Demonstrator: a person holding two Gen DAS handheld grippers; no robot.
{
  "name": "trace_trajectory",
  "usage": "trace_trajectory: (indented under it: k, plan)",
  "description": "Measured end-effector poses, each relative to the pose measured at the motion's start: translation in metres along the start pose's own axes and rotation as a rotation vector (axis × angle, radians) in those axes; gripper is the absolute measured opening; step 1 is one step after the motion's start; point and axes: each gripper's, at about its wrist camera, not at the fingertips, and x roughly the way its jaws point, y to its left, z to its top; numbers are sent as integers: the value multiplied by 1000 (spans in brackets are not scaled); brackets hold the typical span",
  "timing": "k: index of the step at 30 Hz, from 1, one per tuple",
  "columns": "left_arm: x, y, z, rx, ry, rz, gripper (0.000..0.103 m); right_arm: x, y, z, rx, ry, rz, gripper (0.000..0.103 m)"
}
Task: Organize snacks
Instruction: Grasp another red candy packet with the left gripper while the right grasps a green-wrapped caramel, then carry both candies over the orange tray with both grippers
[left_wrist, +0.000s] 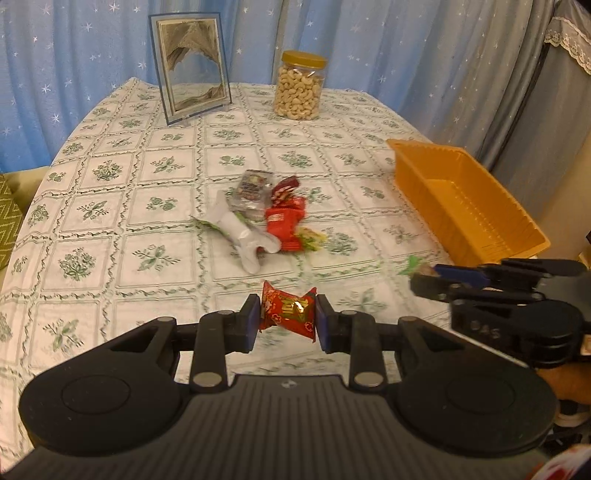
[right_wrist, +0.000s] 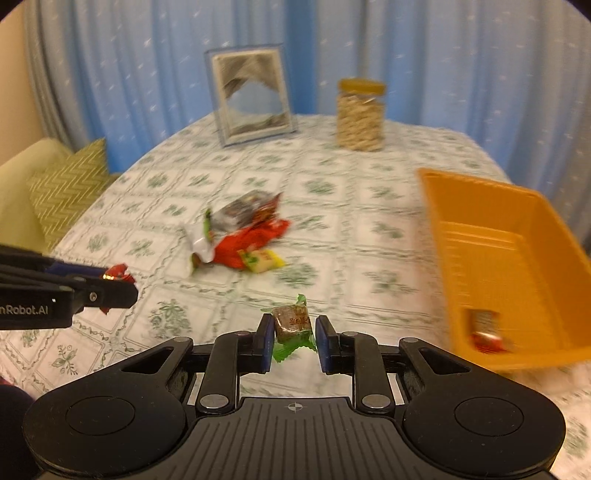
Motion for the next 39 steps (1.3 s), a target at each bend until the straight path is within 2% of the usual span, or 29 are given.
trace_trajectory:
  k: [9, 17, 30, 39]
  plan:
    - [-21, -52, 4, -9, -37, -9, 28, -64, -43, 1, 78, -76, -91, 24]
    - [-26, -101, 13, 54, -46, -30, 28, -100, -79, -3, 142, -117, -141, 24]
    - [-18, -158, 22, 117, -45, -74, 28, -126, -124, -12, 223, -150, -192, 24]
    - [8, -187, 37, 130, -46, -114, 28, -130, -161, -15, 285, -155, -238, 24]
